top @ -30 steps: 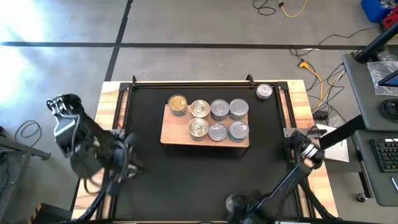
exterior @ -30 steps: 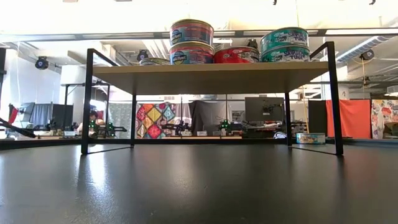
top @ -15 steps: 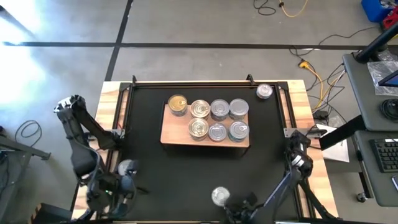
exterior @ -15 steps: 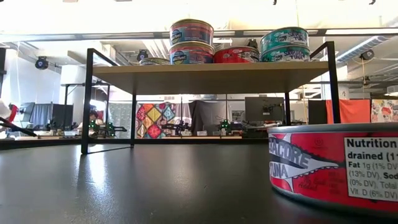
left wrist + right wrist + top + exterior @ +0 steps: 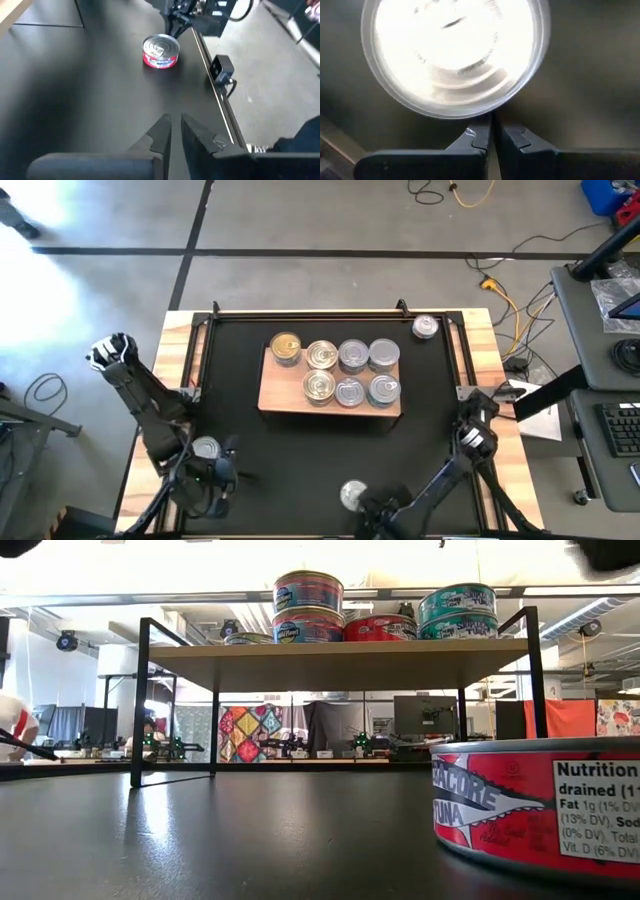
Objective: Stack canned seafood by type on shelf
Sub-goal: Stack the red tuna can on top of the red tuna can on the shelf
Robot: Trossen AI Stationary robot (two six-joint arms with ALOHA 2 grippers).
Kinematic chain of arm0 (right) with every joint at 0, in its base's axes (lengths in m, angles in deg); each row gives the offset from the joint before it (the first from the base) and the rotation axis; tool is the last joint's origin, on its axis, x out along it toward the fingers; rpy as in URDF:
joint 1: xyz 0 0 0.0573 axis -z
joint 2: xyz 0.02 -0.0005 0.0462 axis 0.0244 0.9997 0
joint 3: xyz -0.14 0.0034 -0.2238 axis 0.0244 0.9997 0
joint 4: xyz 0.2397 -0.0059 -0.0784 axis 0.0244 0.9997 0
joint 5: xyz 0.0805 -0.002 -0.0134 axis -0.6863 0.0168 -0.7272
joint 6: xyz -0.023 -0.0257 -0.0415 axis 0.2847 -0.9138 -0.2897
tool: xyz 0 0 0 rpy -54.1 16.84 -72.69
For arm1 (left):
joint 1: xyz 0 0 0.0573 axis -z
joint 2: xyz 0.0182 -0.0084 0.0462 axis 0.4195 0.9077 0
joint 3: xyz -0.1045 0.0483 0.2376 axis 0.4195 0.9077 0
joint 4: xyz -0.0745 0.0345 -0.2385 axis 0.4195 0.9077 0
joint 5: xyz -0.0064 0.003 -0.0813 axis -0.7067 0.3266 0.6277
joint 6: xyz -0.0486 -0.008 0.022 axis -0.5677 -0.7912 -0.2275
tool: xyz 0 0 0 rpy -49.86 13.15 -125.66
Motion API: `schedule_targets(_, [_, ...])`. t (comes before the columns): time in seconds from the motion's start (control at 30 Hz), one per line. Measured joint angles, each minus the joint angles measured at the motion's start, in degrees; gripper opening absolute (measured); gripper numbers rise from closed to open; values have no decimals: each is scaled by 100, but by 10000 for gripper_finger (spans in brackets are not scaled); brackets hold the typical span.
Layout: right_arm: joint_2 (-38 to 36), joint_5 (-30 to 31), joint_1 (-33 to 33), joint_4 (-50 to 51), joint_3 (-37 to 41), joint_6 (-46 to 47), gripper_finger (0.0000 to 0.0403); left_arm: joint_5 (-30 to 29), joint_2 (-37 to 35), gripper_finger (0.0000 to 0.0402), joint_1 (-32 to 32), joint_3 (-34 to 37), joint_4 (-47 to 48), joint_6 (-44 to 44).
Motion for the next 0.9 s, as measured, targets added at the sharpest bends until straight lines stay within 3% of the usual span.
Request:
schedule_targets(0.13, [-44,318,342,-69,30,-733,12,-9,4,50,-110,423,-756,112])
schedule_targets(0.3, [-46,619,851,-195,-291,-2212,12,-53,103,79,-188,720,-781,-53])
schedule_targets(0.43, [-46,615,942,-161,-513,-2870,12,121,222,102,-238,769,-784,-56])
schedule_targets(0.6, [-46,503,770,-150,-606,-2795,12,445,248,139,-438,784,-696,6])
schedule_targets(0.77, [-46,485,635,-1088,-608,-2673,12,574,248,173,-1016,951,-681,537])
schedule_targets(0.9, [-46,810,703,-1833,-624,-2533,12,1143,328,181,-1454,1045,-836,1120])
